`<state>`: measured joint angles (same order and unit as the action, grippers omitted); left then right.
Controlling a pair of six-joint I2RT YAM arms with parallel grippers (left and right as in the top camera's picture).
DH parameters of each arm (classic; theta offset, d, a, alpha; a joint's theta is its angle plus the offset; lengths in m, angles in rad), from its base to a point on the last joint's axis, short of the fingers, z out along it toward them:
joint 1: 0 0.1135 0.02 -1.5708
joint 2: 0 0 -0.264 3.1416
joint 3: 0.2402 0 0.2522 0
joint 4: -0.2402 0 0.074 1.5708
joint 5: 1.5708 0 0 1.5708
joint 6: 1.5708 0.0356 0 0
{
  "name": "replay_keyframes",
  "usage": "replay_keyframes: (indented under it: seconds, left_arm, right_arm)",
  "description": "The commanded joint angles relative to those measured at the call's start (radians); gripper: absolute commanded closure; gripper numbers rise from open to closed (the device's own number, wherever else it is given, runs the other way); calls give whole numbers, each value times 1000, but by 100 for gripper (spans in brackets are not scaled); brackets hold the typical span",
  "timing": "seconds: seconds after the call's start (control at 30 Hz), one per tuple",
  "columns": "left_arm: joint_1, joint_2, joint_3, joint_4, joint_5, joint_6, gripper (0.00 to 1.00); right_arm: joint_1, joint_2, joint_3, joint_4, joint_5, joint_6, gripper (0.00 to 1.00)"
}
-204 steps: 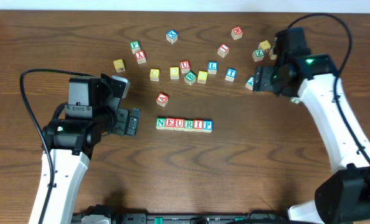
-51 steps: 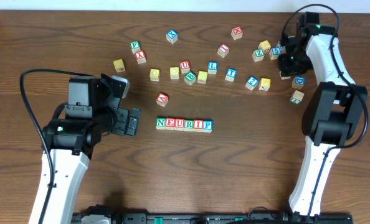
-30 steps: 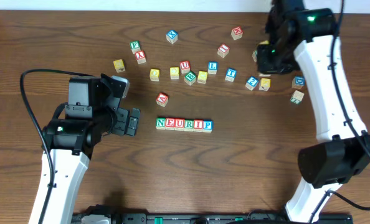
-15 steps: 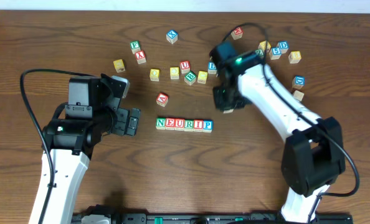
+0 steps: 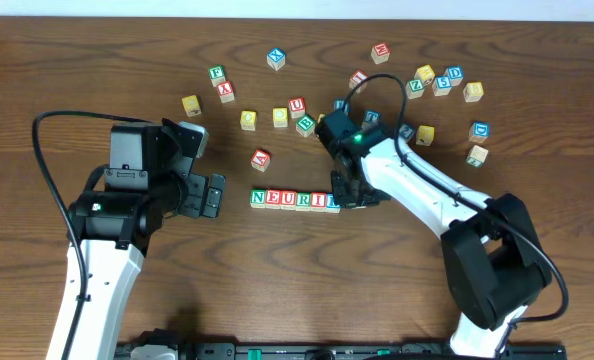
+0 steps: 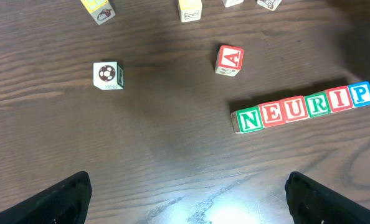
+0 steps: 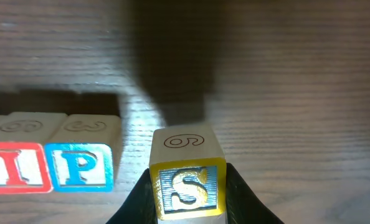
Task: Spell out NEURIPS
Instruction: 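Carry the yellow S block forward to the right of the P, then lower the yellow S block beside the blue P block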
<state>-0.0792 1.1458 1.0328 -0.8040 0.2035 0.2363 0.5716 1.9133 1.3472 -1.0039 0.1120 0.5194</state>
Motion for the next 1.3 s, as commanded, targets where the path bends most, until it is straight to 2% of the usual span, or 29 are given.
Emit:
replay_keyframes:
  seconds: [0.0, 0.2, 0.4, 1.27]
  left_arm:
    - [4, -1, 25, 0, -10, 6, 2]
    - [4, -1, 25, 0, -10, 6, 2]
    - [4, -1, 25, 0, -10, 6, 2]
    - [4, -1, 25, 0, -10, 6, 2]
  right_arm:
    - [3, -55, -22, 13, 28, 26, 99]
    - [4, -57, -56, 51, 3, 26, 99]
    - [5, -57, -172, 205, -52, 79, 99]
    - [7, -57, -180, 225, -67, 94, 99]
